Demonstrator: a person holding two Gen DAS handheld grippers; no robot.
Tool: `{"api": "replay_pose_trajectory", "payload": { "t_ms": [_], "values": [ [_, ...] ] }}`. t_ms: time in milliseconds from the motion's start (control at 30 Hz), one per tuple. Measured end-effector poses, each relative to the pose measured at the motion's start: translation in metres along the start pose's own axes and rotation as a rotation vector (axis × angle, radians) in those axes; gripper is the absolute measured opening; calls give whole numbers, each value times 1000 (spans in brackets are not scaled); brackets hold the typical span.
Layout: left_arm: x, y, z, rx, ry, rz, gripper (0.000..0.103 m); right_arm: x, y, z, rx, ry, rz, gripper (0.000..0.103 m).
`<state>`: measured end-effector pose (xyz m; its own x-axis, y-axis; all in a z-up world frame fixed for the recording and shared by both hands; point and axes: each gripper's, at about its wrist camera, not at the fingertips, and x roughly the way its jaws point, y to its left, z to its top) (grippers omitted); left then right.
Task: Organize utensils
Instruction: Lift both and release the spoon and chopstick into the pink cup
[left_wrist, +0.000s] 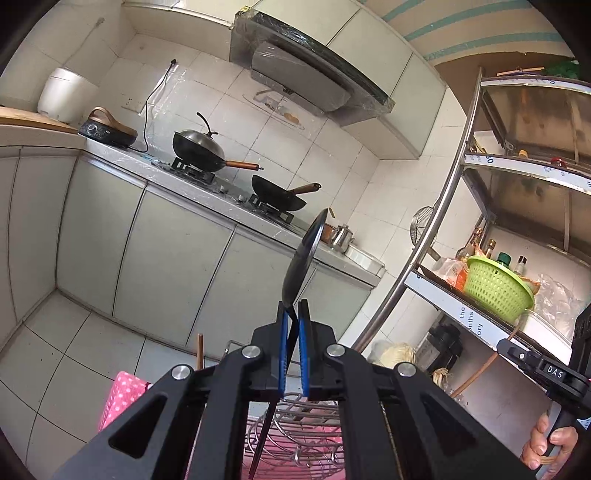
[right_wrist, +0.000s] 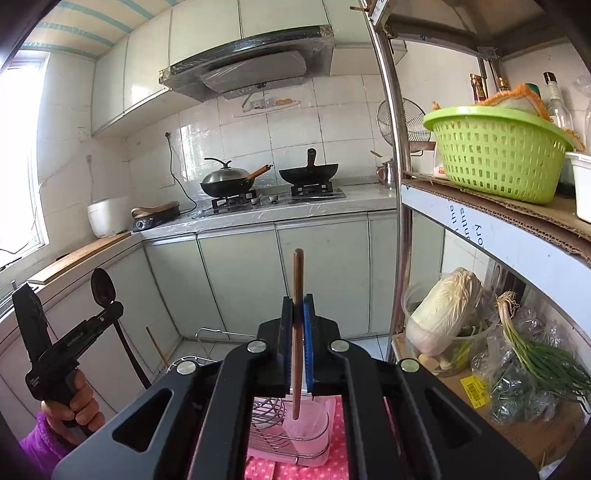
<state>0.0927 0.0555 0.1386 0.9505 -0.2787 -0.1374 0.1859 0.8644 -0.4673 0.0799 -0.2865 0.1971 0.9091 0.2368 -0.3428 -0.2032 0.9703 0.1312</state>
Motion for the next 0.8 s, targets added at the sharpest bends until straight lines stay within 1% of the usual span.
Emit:
{"api": "replay_pose_trajectory", "payload": {
  "t_ms": [200, 400, 633, 800],
  "values": [
    [15, 16, -19, 23, -24, 56, 5, 32, -10, -20, 24, 82, -3, 6],
    [23, 31, -34, 43, -79, 92, 5, 53, -17, -38, 45, 145, -5, 6],
    [30, 51, -58, 2, 8, 88, 5, 69, -25, -55, 80, 223, 8, 6],
    [37, 70, -74, -40, 96, 107, 5, 82, -33, -72, 118, 283, 15, 6]
  ]
}}
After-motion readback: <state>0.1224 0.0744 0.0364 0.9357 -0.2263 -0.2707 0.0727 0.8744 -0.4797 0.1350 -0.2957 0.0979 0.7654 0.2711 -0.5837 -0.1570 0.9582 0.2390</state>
